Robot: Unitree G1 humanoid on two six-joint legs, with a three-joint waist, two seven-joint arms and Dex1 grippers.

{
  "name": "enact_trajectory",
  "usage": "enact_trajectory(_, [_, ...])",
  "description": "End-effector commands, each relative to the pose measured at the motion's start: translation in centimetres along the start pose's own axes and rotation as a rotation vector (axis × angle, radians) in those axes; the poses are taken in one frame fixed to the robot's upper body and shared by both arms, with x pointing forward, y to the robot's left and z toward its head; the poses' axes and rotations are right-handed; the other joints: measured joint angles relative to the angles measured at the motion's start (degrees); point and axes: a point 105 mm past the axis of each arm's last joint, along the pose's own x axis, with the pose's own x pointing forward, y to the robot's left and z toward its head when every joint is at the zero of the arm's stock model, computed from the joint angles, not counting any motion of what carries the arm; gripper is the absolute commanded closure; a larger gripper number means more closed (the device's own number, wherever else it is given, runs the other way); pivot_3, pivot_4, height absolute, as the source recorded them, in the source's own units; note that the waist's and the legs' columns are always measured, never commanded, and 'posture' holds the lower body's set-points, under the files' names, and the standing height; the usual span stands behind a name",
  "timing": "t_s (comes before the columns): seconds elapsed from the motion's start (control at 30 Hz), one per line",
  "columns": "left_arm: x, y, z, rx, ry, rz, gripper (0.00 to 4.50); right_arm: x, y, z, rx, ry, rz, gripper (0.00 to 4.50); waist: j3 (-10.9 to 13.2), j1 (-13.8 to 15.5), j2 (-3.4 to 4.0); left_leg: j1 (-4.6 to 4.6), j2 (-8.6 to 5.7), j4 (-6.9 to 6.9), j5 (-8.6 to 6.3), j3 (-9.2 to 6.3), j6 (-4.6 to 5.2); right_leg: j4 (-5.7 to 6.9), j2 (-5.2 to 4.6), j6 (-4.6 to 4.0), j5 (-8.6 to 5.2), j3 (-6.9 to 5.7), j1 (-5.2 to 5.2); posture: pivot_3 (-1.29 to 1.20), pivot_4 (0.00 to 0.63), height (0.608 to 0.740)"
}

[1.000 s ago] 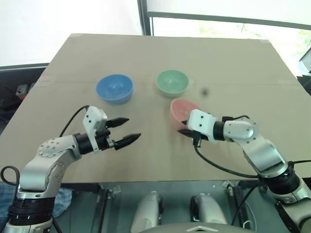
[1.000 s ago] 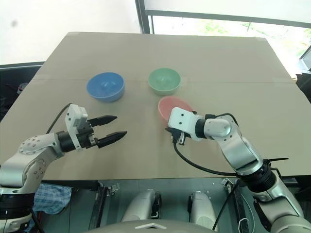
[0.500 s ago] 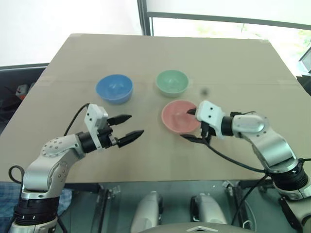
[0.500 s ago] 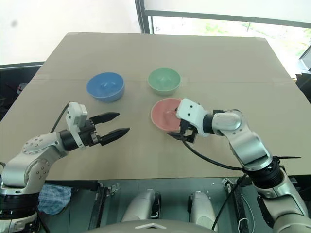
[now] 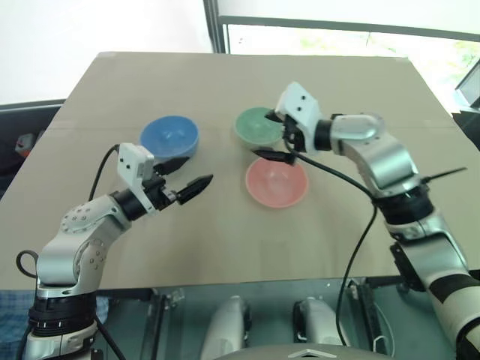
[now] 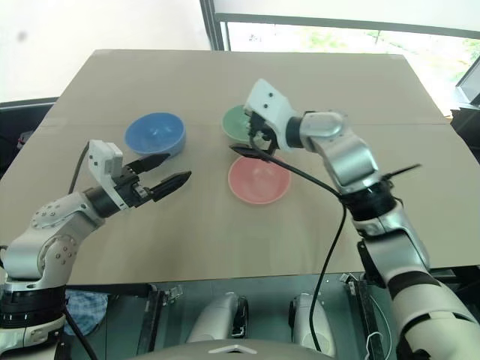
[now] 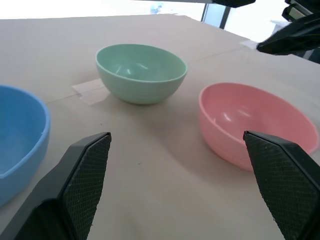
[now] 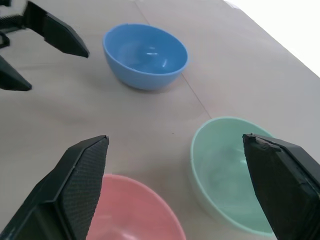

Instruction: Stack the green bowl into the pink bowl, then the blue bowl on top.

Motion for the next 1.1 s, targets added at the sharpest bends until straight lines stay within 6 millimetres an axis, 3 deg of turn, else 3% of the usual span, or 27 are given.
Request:
enact_trajectory(0.03, [-1.0,1.6,1.1,0.067,-0.032,0.098,0.0,1.6,-1.6,0.7,-0.11,0.001,-0.067,0.01,0.0,-0.16,0.0,0.0,0.02,-0.01,0.02,0.0,-0.03,0.02,0.02,0.0,0.0,0.0,-0.02,0.0,0.15,0.74])
enact_trajectory(0.4, [-2.0,2.6,0.6,0.081,-0.02,0.192,0.0,6.3,-0.8,-4.5,-0.07,0.153,-0.08,0.01,0.01,-0.66,0.01,-0.02,0.03,-0.08,0.05,0.01,-0.11,0.01,0.02,0.0,0.0,-0.01,-0.08,0.0,0.15,0.74])
enact_trajectory(0.6, [-2.1,2.6,0.8,0.093,-0.032,0.198,0.0,7.2,-1.0,-4.9,-0.084,0.179,-0.12,0.01,0.02,-1.49,0.02,-0.02,0.03,-0.08,0.07,-0.01,-0.15,0.03,0.01,0.0,0.0,-0.01,-0.09,0.0,0.15,0.74])
enact_trajectory(0.97, [-1.9,2.3,0.5,0.088,-0.026,0.184,0.0,7.6,-0.4,-4.9,-0.085,0.159,-0.104,4.47,0.02,-1.58,0.03,-0.01,0.14,-0.19,0.09,0.04,-0.18,0.02,0.0,-0.01,0.0,-0.02,-0.14,0.0,0.15,0.74])
enact_trajectory(1.1, [-1.8,2.4,0.5,0.086,-0.028,0.18,0.0,7.6,-0.5,-4.8,-0.086,0.149,-0.106,4.47,0.02,-1.63,0.03,-0.01,0.15,-0.18,0.09,0.03,-0.18,0.04,0.0,-0.01,0.0,-0.02,-0.15,0.0,0.15,0.74])
